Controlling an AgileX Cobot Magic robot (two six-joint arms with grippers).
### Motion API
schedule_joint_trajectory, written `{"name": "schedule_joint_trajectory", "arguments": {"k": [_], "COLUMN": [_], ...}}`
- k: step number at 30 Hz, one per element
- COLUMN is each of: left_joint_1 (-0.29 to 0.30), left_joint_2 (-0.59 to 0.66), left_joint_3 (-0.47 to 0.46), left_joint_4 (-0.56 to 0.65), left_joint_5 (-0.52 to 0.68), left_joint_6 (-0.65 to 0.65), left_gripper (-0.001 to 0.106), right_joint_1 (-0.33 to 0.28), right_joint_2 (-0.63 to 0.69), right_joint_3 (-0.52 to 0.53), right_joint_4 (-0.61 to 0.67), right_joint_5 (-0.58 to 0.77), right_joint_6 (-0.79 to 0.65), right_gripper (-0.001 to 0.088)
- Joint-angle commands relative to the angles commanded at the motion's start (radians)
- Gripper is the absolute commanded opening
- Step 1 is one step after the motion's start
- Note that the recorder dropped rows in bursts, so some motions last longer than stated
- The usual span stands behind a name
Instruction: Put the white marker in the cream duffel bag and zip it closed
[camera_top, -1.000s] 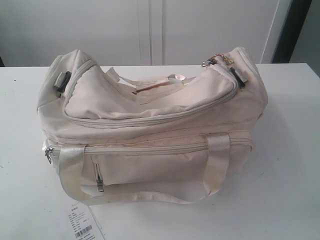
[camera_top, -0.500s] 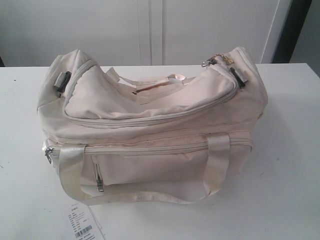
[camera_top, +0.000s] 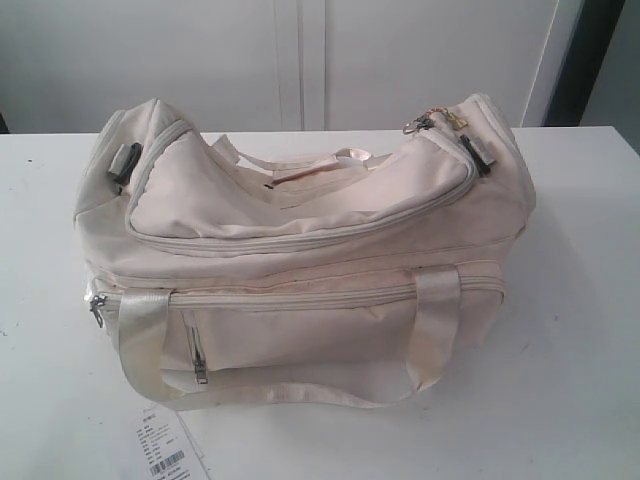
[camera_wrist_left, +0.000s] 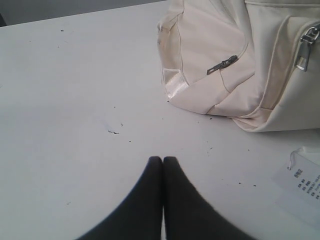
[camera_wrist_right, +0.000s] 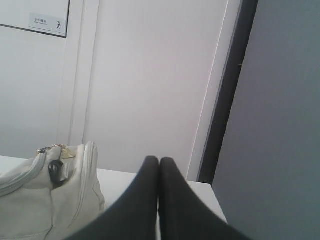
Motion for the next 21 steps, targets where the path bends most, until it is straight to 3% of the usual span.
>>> {"name": "schedule_joint_trajectory", "arguments": {"k": [10, 21], "left_joint_1": [0.000, 0.000], "left_joint_2": [0.000, 0.000], "left_joint_3": [0.000, 0.000], "left_joint_4": [0.000, 0.000], "left_joint_5": [0.000, 0.000], "left_joint_6": [0.000, 0.000], "left_gripper": [0.000, 0.000], "right_joint_1": [0.000, 0.000], "right_joint_2": [0.000, -0.002], "right_joint_3": [0.000, 0.038], "right_joint_4": [-0.001, -0.020], "right_joint_5": [0.006, 0.104], "right_joint_6": [0.063, 0.128], "right_gripper": [0.0000, 0.0000]}}
